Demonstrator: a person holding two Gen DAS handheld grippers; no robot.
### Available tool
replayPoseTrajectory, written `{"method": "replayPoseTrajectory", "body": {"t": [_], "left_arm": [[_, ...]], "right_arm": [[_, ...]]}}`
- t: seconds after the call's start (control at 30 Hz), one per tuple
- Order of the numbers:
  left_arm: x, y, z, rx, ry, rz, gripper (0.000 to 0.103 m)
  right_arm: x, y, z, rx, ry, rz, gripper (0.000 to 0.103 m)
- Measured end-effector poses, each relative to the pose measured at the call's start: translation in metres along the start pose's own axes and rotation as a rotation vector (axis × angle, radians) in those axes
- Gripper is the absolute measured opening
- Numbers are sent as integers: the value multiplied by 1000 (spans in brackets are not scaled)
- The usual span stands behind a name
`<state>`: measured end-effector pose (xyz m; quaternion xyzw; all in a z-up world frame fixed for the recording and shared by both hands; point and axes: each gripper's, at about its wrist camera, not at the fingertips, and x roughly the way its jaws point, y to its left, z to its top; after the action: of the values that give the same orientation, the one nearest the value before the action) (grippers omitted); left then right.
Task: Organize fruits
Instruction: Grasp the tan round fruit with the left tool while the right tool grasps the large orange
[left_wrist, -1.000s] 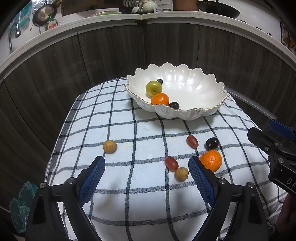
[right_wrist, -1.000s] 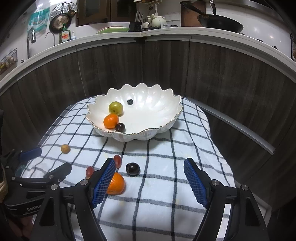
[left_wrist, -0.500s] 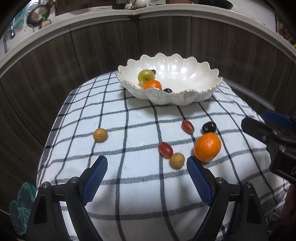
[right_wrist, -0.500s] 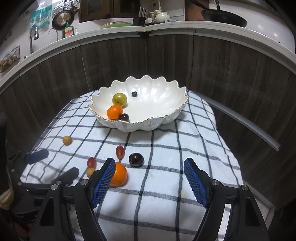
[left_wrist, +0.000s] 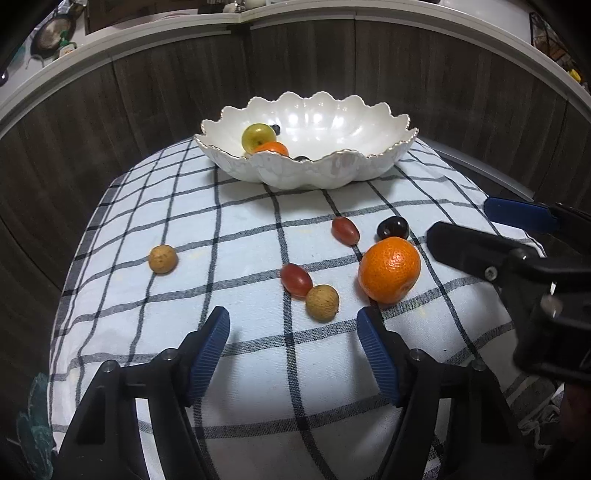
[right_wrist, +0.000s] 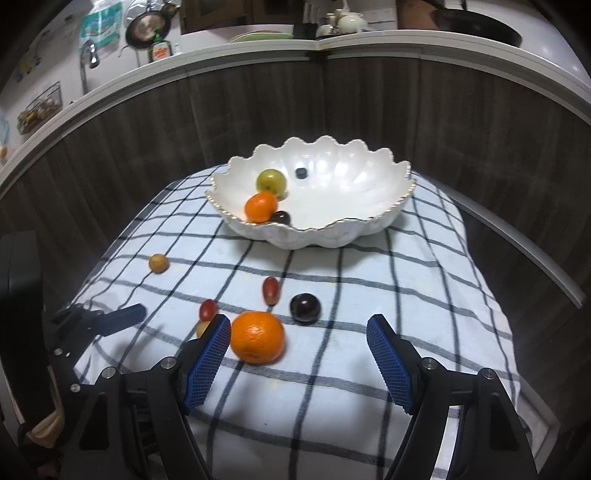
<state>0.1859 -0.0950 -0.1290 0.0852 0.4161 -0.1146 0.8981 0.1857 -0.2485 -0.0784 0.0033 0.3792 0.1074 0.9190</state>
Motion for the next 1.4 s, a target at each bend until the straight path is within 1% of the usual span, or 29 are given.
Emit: {"method": "replayPoseTrajectory", "body": {"t": [0.2,0.4,0.47,0.53,0.6,0.8,0.93,1.03,1.13,1.17,1.23,1.27,1.33,1.4], "left_arm": [[7,-3,-1,16,9,-14,60],[13,-5,0,20,16,-25,59],[15,-5,1,19,18,-31,56],[17,-6,2,17,23,-41,49],[18,-6,2,19,26,-48,47],[21,-10,4,24,27,-60,44],[24,-11,4,17,35,-79,36],[24,-12,5,20,33,-83,34],[26,-11,5,9,34,-92,33],[26,-10,5,9,34,-92,32],[26,-11,6,11,32,-97,26],[26,-11,6,15,29,-95,25],[26,-12,6,22,28,-98,22],[25,-13,6,25,27,-95,22]], "right_arm": [[10,5,-3,-6,26,31,76],[20,6,-4,7,54,59,76],[24,6,-4,12,64,69,73],[28,5,-5,19,73,81,72],[32,5,-5,23,83,91,67],[43,5,-6,43,109,132,65],[51,7,-6,51,126,146,61],[56,5,-6,72,141,161,60],[61,5,-6,80,155,168,55],[62,5,-7,82,160,171,52],[64,4,-8,90,169,186,48],[65,4,-8,96,170,196,45],[64,5,-8,90,166,193,44],[64,6,-8,90,163,194,44]]}}
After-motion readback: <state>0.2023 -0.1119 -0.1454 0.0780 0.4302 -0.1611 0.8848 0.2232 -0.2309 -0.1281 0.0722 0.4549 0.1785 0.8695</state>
